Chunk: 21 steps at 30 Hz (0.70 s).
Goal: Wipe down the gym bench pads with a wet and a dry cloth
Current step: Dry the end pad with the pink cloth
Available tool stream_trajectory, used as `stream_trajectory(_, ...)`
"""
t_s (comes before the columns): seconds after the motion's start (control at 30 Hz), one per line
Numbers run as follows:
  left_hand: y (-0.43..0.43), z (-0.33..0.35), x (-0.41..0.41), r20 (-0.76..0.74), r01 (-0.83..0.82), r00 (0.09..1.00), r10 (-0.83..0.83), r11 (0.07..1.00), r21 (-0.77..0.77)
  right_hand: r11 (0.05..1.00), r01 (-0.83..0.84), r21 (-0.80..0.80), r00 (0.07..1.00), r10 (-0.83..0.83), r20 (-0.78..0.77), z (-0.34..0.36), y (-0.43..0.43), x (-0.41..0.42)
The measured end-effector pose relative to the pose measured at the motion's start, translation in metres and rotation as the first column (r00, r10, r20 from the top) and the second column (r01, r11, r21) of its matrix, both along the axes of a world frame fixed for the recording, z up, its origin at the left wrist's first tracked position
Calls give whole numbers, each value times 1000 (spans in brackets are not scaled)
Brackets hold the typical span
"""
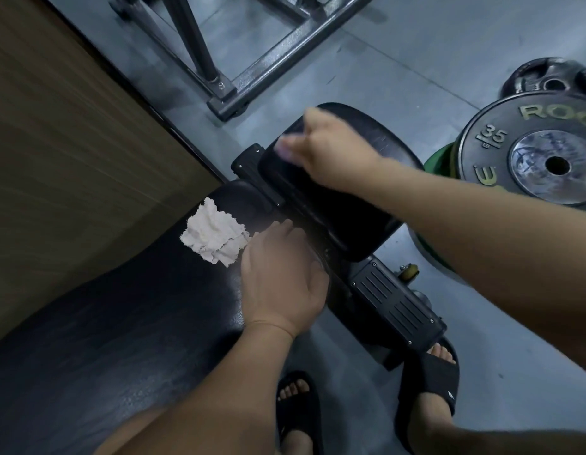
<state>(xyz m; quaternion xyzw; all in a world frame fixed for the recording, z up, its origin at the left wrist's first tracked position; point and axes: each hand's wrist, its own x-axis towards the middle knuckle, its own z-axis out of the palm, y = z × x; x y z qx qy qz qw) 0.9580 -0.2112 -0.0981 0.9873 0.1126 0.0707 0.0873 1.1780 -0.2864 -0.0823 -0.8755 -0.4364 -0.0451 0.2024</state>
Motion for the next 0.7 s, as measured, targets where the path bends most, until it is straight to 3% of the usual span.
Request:
stream_trajectory(0.1,0,0,-1,-9,-1,1000,1,1000,-3,949,313,-31,948,-315,-51,0,5,43)
stream_trajectory(0.17,1,-1,-1,-4,-1,1000,1,1000,0,922,382,-64,918,-387,-91,-2,20,37)
stream_trajectory(0.27,1,-1,-1,11,3,1000,-3,1000,0,998,70,6,992,-69,-101,-4,31,-9)
stream_trajectory(0.37,1,-1,0,20,6,1000,-6,1000,-3,973,-228,-16,966,225,-124,5,13,-18)
stream_trajectory(0.53,1,-2,-1,12,0,1000,0,1000,-5,991,34,-127,990,-51,-130,15,40,19)
stream_trajectory(0.7,1,-3,-2,24,1,1000,-1,1000,7,975,-130,-181,983,103,-151,15,54,-5)
